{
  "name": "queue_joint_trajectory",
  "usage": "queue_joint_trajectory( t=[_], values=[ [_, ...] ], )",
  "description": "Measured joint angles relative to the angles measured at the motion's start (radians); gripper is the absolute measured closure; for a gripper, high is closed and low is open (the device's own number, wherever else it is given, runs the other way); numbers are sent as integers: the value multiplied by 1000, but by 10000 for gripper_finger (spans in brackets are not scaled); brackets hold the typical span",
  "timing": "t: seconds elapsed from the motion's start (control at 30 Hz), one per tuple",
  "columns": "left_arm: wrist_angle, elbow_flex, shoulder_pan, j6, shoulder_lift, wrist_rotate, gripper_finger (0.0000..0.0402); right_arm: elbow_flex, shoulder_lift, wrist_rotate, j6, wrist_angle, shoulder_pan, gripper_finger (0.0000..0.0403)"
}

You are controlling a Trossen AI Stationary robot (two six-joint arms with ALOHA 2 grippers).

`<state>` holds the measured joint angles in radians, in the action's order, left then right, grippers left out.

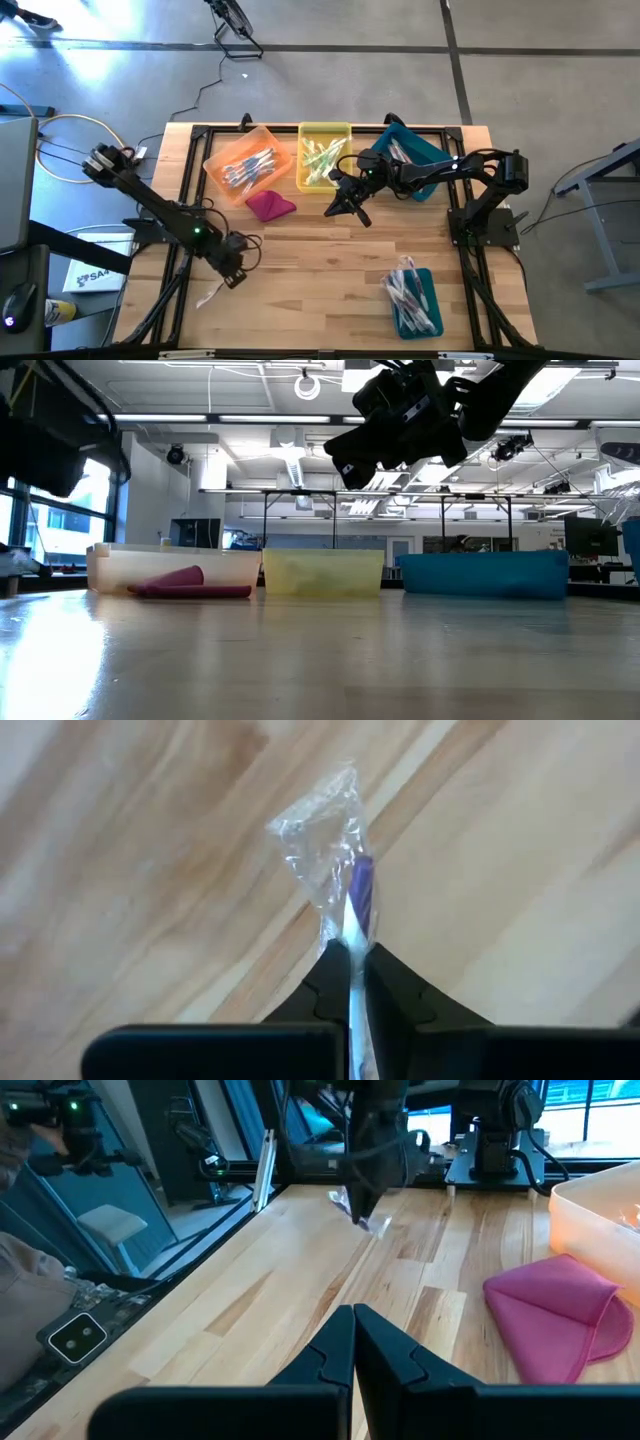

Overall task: Pick & Place Toothbrushes
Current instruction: Put the purple toothbrush into the bottom blue bin

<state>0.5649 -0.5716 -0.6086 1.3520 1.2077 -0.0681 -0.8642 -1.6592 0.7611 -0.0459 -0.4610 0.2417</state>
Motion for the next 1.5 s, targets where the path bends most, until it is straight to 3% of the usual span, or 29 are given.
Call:
queue_joint_trajectory(
  t=[0.53, 0.8, 0.93, 1.17, 1.5],
  values=[
    [7, -2, 0, -186, -308, 304, 394, 0, 0, 1, 0, 1, 0, 401],
    [-2, -2, 0, -357, -387, 489, 394, 0, 0, 1, 0, -1, 0, 401],
    [-81, -2, 12, -504, -406, 582, 394, 0, 0, 0, 0, -25, 0, 401],
    [-344, -4, 170, -882, -408, 513, 394, 0, 0, -3, 54, -82, 0, 401],
    [-487, -4, 519, -1219, -393, 207, 394, 0, 0, -17, 124, -163, 0, 401]
  ],
)
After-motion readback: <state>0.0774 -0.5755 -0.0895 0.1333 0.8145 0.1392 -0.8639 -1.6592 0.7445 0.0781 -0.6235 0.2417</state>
